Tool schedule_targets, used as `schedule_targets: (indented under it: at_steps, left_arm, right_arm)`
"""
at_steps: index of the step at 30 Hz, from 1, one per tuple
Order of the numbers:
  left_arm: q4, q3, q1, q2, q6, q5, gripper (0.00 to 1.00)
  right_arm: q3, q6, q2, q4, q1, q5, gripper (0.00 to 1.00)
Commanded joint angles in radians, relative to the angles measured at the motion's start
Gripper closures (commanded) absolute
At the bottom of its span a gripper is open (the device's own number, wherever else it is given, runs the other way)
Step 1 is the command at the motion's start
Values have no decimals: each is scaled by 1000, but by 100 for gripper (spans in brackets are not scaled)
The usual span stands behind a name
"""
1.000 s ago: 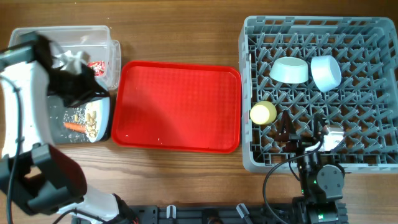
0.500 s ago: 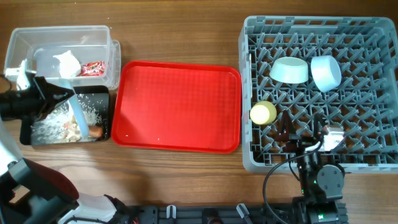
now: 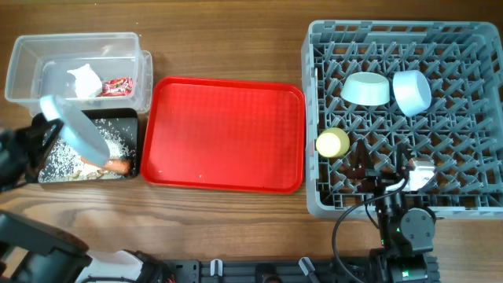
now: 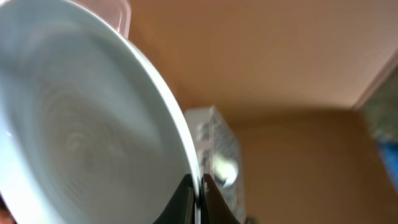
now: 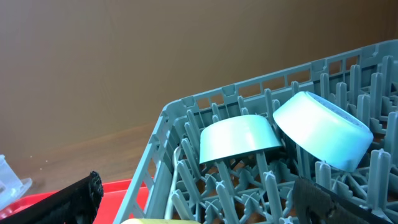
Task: Sort waste into correct bins and load items into the dishwasher rack
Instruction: 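Tilt the plate over the black tray to dump the food scraps, then carry the plate to the rack and stand it upright with the left gripper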
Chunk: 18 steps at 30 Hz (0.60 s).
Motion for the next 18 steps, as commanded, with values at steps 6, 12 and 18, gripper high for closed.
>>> schedule_targets:
  at_steps: [6, 12, 18]
  left_arm:
    - [-79, -109, 66, -34, 248, 192, 96]
    - [-77, -63, -228, -95, 254, 195, 96]
    - [237, 58, -708, -91, 59, 249, 96]
  right_arm:
    - [-1, 7, -5, 5, -2, -17, 0]
    - [-1, 8, -5, 5, -2, -17, 0]
    - [-1, 7, -5, 5, -2, -17, 0]
